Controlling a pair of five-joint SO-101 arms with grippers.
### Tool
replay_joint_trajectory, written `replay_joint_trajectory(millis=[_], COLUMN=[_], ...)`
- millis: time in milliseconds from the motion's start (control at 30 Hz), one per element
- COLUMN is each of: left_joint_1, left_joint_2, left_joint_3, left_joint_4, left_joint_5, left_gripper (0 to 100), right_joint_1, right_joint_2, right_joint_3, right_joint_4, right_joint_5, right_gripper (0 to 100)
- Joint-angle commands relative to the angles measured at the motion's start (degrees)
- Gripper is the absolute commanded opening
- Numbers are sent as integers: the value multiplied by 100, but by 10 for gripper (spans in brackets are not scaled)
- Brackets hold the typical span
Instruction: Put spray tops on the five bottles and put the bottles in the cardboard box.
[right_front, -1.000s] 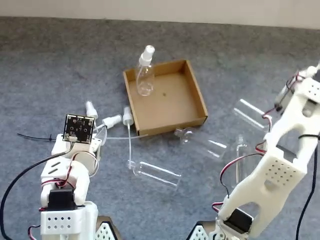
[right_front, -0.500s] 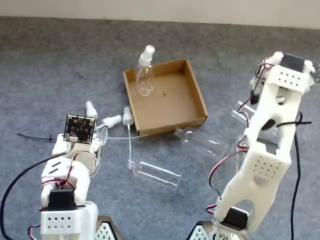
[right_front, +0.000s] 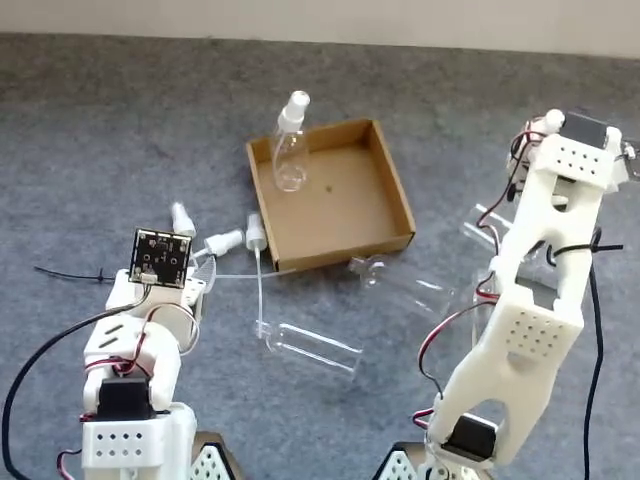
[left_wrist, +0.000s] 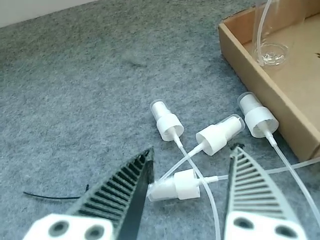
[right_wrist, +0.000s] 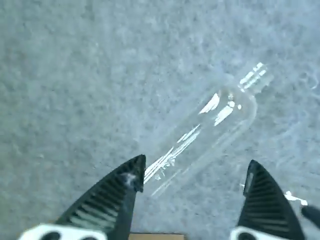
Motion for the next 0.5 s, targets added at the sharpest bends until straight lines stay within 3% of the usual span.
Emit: replay_joint_trajectory(millis=[0,467], left_joint_1=[84,84], left_joint_2=[-57,-57], left_joint_3=[-48,-48], left_joint_4=[-132,-132], left_joint_5=[-44,-44], left_gripper=[222,222], right_joint_1=[-40,277], right_joint_2=[-57,1086], right_joint_3=[-22,-154], right_joint_4=[-295,-541], right_joint_5=[-105,-26], right_gripper=[270,267])
